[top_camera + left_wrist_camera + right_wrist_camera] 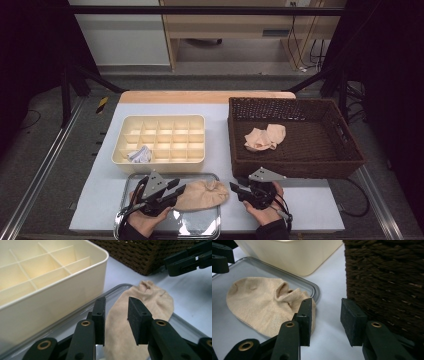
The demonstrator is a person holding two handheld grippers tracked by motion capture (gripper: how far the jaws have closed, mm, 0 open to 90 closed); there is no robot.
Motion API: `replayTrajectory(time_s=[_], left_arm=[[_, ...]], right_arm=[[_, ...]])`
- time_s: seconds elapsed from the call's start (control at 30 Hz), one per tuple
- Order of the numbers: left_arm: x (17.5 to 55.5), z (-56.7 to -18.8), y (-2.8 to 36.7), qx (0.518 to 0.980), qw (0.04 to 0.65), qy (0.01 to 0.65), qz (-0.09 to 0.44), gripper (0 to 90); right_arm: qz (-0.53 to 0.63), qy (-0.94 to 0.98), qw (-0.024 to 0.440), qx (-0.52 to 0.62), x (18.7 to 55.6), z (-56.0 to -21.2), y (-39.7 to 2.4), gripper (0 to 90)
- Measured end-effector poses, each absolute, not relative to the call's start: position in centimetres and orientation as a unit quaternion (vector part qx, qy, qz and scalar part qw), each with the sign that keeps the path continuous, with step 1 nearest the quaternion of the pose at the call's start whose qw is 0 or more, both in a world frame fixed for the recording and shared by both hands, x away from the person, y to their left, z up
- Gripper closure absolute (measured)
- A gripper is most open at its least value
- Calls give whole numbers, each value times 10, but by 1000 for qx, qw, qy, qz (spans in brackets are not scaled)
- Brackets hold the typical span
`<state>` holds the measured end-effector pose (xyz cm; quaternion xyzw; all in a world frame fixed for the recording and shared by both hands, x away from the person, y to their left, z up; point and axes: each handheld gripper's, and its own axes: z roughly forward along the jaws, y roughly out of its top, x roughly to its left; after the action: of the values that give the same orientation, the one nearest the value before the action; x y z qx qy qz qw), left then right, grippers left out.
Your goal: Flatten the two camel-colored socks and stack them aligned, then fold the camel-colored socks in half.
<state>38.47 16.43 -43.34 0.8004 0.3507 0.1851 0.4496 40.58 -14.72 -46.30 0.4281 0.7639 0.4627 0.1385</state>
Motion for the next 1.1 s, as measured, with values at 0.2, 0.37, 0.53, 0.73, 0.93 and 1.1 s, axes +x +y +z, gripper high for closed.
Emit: replayTrajectory(time_s=[0.2, 0.37, 0.53, 0.73, 0.93, 1.1], left_arm=[[388, -442, 139, 810, 449, 336, 169, 780], [390, -451, 125, 822, 440, 328, 153, 843], [393, -459, 121, 828, 432, 328, 142, 874], [396, -470, 118, 837, 415, 330, 137, 890], [396, -476, 115, 843, 403, 331, 135, 890], [397, -479, 115, 844, 400, 332, 131, 890]], right_arm=[[460, 758, 140, 441, 405, -466, -153, 610], [460, 757, 135, 443, 404, -468, -154, 606], [461, 756, 130, 445, 405, -471, -151, 604], [469, 754, 120, 444, 406, -477, -144, 606], [474, 754, 107, 442, 406, -481, -137, 598], [472, 756, 96, 443, 408, -484, -133, 595]])
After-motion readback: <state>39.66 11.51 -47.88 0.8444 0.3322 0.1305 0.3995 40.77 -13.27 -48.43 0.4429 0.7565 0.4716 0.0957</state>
